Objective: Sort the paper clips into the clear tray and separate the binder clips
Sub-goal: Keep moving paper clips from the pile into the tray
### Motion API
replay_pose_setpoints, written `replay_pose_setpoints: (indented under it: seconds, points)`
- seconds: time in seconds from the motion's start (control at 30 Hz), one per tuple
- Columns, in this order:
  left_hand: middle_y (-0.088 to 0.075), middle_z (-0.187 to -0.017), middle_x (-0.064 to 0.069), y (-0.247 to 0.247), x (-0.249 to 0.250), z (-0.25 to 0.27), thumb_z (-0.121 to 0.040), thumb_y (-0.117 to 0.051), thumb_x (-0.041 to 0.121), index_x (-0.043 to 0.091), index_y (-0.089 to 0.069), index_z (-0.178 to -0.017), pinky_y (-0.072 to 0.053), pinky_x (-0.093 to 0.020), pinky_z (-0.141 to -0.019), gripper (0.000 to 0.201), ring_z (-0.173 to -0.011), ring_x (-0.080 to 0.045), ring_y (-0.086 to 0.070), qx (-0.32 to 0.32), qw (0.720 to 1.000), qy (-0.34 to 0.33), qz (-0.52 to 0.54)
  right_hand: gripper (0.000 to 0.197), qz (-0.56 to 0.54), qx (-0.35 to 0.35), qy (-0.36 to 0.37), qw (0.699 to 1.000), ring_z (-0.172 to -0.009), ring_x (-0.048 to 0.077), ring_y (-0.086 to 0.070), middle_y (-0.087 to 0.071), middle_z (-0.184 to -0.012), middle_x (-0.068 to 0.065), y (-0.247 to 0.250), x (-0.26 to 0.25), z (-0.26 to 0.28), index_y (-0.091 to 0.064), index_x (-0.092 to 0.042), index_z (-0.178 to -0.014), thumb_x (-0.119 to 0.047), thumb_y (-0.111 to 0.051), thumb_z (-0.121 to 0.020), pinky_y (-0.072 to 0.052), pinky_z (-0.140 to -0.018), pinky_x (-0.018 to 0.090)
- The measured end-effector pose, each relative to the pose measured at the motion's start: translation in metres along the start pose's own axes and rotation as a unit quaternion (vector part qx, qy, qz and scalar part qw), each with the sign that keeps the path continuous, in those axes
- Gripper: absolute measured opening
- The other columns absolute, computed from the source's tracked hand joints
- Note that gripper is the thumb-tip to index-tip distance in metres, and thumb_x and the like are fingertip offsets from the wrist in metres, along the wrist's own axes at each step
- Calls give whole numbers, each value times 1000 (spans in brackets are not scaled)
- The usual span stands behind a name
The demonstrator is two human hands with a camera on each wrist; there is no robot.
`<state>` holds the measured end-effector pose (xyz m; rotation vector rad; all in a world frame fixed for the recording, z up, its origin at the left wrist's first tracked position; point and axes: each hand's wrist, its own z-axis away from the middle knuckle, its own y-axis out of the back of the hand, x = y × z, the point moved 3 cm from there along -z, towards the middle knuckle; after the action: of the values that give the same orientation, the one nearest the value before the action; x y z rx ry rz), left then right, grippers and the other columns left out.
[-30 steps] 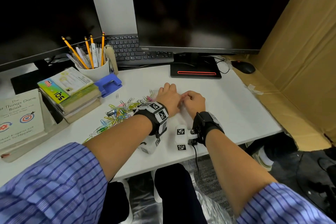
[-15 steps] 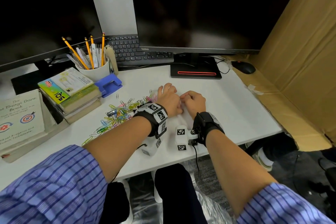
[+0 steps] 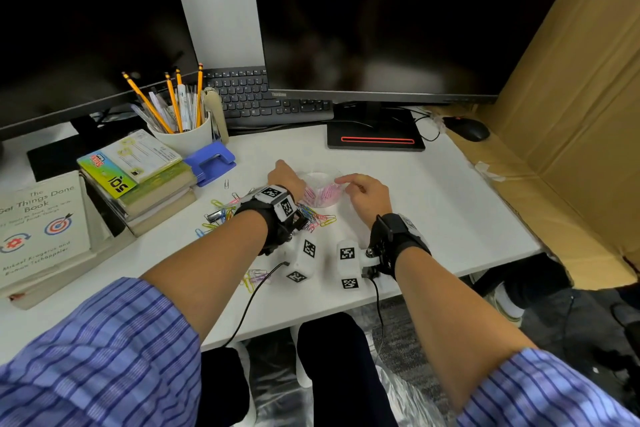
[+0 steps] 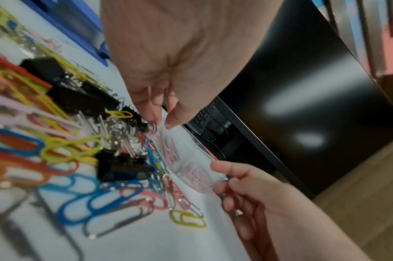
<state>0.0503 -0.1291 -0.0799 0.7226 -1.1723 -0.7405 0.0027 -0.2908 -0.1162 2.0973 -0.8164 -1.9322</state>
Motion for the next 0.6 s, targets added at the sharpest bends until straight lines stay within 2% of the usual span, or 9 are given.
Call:
replay_pose_setpoints:
  seconds: [0.07, 0.17, 0.23, 0.3, 0.37, 0.43, 0.53, 0.6]
  points:
    - [-53, -133, -20, 0, 3, 0, -92, -52, 8, -3, -48, -128, -42, -37, -101, 37, -125, -34, -50, -3, 1000, -26, 3, 35, -4, 11, 2, 1000, -54, 16, -43, -62, -70, -7, 1, 0, 1, -75, -16, -95, 0, -45, -85, -34, -48, 10]
    - [-56, -132, -19, 2, 7, 4, -94, -49, 5, -3, -55, -124, -43, -35, -100, 31, -124, -33, -51, -8, 998, -58, 4, 37, -20, 44, -2, 999, -52, 17, -41, -59, -66, -2, 4, 3, 0, -74, -13, -95, 3, -43, -83, -34, -46, 10]
    - [-56, -132, -18, 8, 3, 5, -94, -44, 2, -1, -56, -123, -42, -36, -100, 32, -123, -34, -51, 1, 997, -74, 10, 37, -27, 57, -13, 998, -53, 15, -41, -51, -62, 0, 5, 2, 1, -71, -15, -100, 2, -42, -83, -36, -48, 8]
    - [-57, -131, -15, 17, -7, 6, -93, -42, 2, 3, -58, -121, -41, -33, -100, 32, -122, -33, -51, -3, 995, -100, 15, 32, -46, 72, -34, 996, -60, 16, -46, -51, -68, 3, 7, 2, 2, -67, -14, -104, -1, -46, -85, -38, -55, 6]
    - [-57, -130, -12, 28, -25, 8, -92, -44, 3, 7, -60, -120, -41, -31, -97, 32, -121, -31, -52, -14, 994, -112, 8, 26, -76, 83, -68, 991, -68, 19, -51, -56, -77, 7, 10, 2, 1, -65, -14, -104, -5, -50, -85, -44, -64, 17]
    - [-57, -129, -13, 42, -46, 8, -91, -47, 5, 8, -59, -120, -43, -31, -94, 32, -118, -30, -54, -18, 995, -97, 10, 20, -128, 80, -105, 983, -68, 22, -53, -61, -85, 7, 8, -2, 0, -66, -19, -94, -8, -52, -83, -45, -63, 28]
    - [-56, -131, -17, 59, -71, 12, -92, -49, 6, 4, -55, -126, -44, -34, -97, 34, -120, -33, -54, -25, 998, -59, -6, 23, -152, 61, -89, 982, -63, 16, -54, -64, -78, 2, 0, -25, -1, -64, -25, -77, -7, -51, -84, -45, -60, 29]
    - [-49, -134, -19, 66, -84, 15, -96, -47, 11, 4, -49, -131, -42, -35, -98, 35, -121, -33, -50, -50, 997, -42, -44, 22, -161, 22, -57, 985, -61, 15, -55, -62, -70, 0, -10, -51, -1, -65, -19, -79, -4, -49, -85, -46, -59, 26]
